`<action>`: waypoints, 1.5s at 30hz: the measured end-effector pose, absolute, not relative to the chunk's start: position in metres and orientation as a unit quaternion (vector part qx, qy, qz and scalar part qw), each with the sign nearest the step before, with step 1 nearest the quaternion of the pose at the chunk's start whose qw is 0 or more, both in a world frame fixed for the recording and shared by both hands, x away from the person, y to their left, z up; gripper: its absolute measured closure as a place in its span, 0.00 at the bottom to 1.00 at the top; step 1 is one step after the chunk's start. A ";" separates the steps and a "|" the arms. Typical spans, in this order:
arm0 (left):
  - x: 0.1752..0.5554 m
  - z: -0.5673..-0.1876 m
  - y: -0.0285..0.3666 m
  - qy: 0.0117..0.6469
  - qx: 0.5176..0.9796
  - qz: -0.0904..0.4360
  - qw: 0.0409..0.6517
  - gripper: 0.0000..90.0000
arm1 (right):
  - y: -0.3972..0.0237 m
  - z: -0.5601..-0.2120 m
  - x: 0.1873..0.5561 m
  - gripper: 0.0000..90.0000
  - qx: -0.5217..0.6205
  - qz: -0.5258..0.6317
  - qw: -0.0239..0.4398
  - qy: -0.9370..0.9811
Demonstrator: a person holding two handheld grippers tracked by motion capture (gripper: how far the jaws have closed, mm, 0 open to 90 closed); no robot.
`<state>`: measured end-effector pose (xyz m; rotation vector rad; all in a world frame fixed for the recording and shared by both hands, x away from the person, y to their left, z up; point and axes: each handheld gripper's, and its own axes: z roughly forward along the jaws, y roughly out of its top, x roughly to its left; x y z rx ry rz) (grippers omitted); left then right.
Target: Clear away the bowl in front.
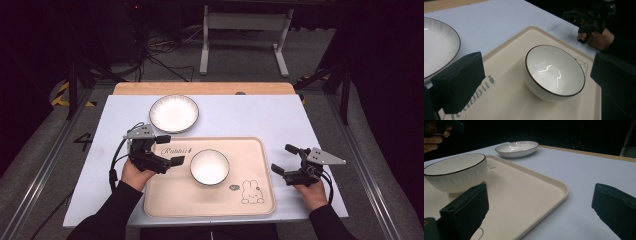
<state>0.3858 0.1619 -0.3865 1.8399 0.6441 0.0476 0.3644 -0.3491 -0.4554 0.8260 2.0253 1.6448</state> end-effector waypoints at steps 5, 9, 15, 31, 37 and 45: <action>0.379 -0.390 0.176 0.256 0.754 0.044 0.603 0.00 | -0.349 -0.455 0.364 0.02 0.296 0.588 0.201 0.725; 0.373 -0.395 0.183 0.251 0.742 0.063 0.618 0.00 | -0.349 -0.455 0.364 0.02 0.295 0.589 0.201 0.725; 0.370 -0.402 0.195 0.260 0.727 0.076 0.631 0.00 | -0.349 -0.455 0.364 0.02 0.296 0.590 0.200 0.724; 0.362 -0.426 0.217 0.311 0.715 0.125 0.614 0.00 | -0.350 -0.455 0.364 0.02 0.295 0.591 0.200 0.723; 0.360 -0.441 0.225 0.330 0.698 0.141 0.619 0.00 | -0.350 -0.455 0.364 0.02 0.295 0.592 0.199 0.723; 0.354 -0.459 0.230 0.336 0.670 0.187 0.635 0.00 | -0.351 -0.455 0.364 0.02 0.298 0.594 0.199 0.720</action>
